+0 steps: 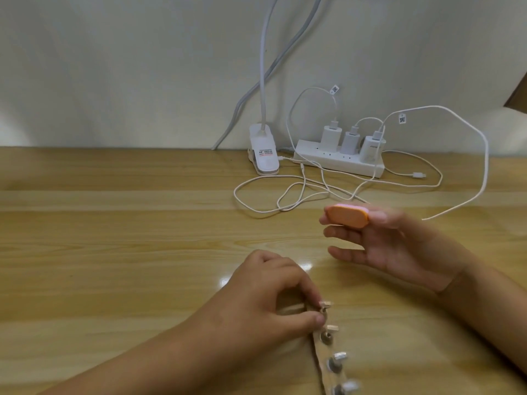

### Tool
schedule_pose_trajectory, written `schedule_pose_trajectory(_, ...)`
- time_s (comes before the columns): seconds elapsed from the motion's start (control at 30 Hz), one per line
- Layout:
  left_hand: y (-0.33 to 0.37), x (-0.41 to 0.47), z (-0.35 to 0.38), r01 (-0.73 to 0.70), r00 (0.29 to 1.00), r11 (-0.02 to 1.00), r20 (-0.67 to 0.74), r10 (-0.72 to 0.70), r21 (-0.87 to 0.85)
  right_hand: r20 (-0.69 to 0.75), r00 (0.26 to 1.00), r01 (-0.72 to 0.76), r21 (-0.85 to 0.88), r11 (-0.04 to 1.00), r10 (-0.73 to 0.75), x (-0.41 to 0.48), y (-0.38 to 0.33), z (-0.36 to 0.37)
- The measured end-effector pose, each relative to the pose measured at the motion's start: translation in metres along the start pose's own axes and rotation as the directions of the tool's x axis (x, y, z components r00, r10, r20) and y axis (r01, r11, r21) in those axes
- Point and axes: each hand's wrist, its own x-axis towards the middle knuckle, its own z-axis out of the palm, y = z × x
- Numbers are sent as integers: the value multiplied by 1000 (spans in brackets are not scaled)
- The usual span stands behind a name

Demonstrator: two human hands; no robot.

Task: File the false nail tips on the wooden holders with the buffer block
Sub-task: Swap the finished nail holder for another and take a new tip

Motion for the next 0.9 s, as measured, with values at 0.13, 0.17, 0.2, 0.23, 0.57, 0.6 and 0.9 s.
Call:
schedule_pose_trajectory(0.13, 0, -1, 3, 16, 1000, 1000, -11, -16, 22, -66, 997, 43, -69, 997, -47, 4, 7, 18)
schedule_pose_trajectory(0.17, 1, 0, 4, 28, 1000, 999, -16, -27, 32, -97, 993, 56, -78, 995, -63, 6, 10, 21)
schedule_pose_trajectory(0.2, 2, 1, 5, 42, 999, 998, -23, -41, 36, -132, 988, 69, -87, 994, -80, 7, 13, 23)
schedule_pose_trajectory(0.23, 2, 2, 6, 58, 998, 998, -29, -57, 32, -169, 981, 80, -98, 992, -96, 9, 15, 25)
schedule_pose_trajectory(0.57, 2, 3, -4, 98, 944, 752, -178, -277, -652, -346, 918, 163, -121, 979, -196, 9, 16, 28)
schedule_pose_trajectory(0.6, 2, 3, -4, 91, 943, 748, -185, -278, -657, -370, 897, 186, -177, 966, -241, 9, 17, 29)
schedule_pose_trajectory(0.9, -2, 2, -4, 81, 945, 779, -199, -258, -622, 18, 771, 436, -743, 508, -637, -4, 28, 49)
